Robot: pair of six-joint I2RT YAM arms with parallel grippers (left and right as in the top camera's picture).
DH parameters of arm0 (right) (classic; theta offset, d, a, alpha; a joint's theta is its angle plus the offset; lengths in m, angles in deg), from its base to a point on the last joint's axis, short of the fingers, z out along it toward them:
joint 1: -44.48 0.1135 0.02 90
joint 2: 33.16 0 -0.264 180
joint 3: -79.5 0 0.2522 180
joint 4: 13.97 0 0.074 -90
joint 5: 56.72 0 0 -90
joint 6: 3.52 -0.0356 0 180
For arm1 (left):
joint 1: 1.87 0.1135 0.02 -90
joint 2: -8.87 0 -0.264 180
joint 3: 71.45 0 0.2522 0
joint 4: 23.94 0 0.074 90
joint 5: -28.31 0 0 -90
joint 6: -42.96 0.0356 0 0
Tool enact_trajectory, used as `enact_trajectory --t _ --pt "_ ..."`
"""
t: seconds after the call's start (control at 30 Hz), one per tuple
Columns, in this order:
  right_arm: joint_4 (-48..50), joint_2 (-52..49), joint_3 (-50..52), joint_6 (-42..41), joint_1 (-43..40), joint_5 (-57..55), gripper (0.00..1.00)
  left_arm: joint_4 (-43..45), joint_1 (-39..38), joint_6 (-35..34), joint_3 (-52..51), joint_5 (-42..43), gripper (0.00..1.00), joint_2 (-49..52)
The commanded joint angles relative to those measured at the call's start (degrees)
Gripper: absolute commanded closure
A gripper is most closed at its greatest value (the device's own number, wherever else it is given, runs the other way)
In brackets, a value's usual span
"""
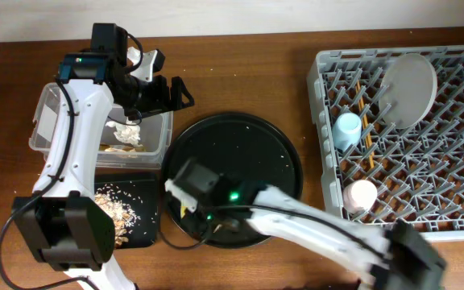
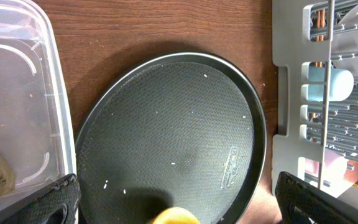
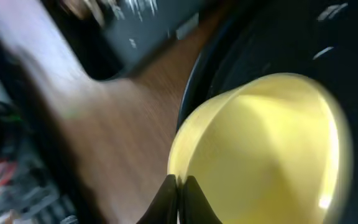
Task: Sort waste into correct bins and load items into the dishwasher rack
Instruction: 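Carry the yellow bowl to the rack and set it tilted beside the plate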
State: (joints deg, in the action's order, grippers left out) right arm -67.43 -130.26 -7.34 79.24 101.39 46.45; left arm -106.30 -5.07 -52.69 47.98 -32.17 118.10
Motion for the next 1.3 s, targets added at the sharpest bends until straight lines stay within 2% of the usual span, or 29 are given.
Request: enact_trajectory --t 0.0,0.2,0.37,0.4,0.47,0.67,0.8,0.97,1.03,1.27 --pt "-2.49 11.28 -2.58 1.25 -4.22 -1.60 0.96 -0.04 0.37 -0.31 0.55 -0.07 0.00 -0.94" --pt "-10.80 26.03 -2.58 0.98 -17.09 -1.57 0.96 -0.04 0.37 -0.31 0.55 -0.07 0.00 -0.94" --pt "-18.40 34.42 -2.58 1.66 -36.81 -0.81 0.96 -0.04 0.37 -0.31 0.55 -0.07 0.00 -0.94" --pt "-19.78 35.34 -2.58 4.04 -43.87 2.67 0.96 -0.04 0.37 -0.33 0.55 -0.07 0.00 -0.94" --pt "-20.98 35.23 -2.58 6.27 -50.82 7.23 0.96 -0.04 0.37 -0.31 0.55 -0.07 0.00 -0.94" --pt "-22.32 28.83 -2.58 15.50 -73.46 26.16 0.96 -0.04 0.37 -0.31 0.55 -0.07 0.00 -0.94" --pt "-22.27 21.94 -2.58 20.22 -83.58 40.09 0.96 -0.04 0.37 -0.31 0.55 -0.07 0.00 -0.94" --pt "-19.87 10.51 -2.58 25.27 -91.76 58.45 0.96 -0.04 0.37 -0.31 0.55 -0.07 0.00 -0.94" --pt "-17.94 6.08 -2.58 25.24 -93.72 62.14 0.96 -0.04 0.37 -0.31 0.55 -0.07 0.00 -0.94" --pt "-13.77 -4.33 -2.58 25.24 -96.96 60.98 0.96 -0.04 0.37 -0.31 0.55 -0.07 0.00 -0.94"
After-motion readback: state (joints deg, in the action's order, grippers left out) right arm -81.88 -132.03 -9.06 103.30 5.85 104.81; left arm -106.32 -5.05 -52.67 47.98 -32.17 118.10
